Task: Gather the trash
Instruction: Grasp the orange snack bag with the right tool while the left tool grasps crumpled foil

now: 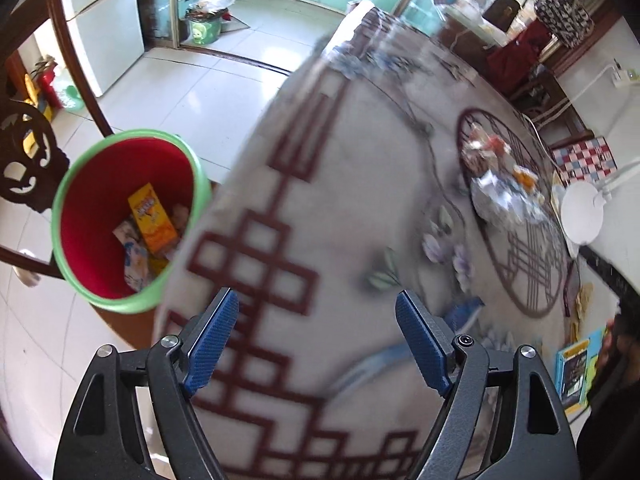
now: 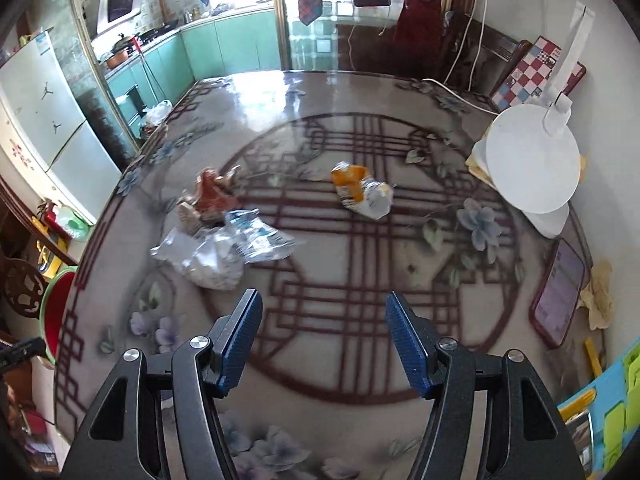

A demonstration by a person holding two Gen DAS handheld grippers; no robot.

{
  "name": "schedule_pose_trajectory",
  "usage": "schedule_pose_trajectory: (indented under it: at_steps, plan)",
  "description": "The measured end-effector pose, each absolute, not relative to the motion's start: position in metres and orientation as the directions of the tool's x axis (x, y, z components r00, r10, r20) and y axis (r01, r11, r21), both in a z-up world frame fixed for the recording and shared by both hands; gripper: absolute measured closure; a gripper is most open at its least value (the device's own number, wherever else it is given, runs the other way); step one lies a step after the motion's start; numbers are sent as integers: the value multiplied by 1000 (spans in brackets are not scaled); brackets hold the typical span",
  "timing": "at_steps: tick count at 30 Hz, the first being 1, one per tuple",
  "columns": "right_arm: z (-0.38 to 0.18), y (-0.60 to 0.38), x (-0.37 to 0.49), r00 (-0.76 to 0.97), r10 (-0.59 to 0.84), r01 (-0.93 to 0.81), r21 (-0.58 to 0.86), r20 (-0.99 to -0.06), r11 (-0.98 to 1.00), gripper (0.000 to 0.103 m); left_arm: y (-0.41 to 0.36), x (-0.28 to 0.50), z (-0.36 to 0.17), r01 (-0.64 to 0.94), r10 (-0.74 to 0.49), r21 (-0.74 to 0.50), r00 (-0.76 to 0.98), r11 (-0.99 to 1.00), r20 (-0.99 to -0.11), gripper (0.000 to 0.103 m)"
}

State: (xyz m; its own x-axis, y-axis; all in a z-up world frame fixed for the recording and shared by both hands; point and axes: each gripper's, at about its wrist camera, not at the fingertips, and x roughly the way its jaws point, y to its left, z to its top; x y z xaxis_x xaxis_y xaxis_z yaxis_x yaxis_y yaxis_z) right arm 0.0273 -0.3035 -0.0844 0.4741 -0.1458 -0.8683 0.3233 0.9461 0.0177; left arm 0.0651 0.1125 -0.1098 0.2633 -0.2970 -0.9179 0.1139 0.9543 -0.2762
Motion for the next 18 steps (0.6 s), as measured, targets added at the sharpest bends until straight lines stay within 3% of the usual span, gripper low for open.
schedule_pose_trajectory:
  at_steps: [7,15,17,18]
  plan:
    - [-113,-378,97,471,-142,302,8,-871,953,40,71,39,-110,123,-261,-237,246,964,-933,22]
    - [-181,-408,163,391,-32,305,97,-920,947,40,35,39,-103,142,-257,-228,246,963,-934,22]
    - [-192,-404,169,375,-23,277,89,-927,957,55,23,50,-99,153,-282,-249,250,956,-926,22]
    - [-196,-402,169,374,-3,269,105,-927,957,74,16,56,-97,159,-291,-257,255,953,-922,22]
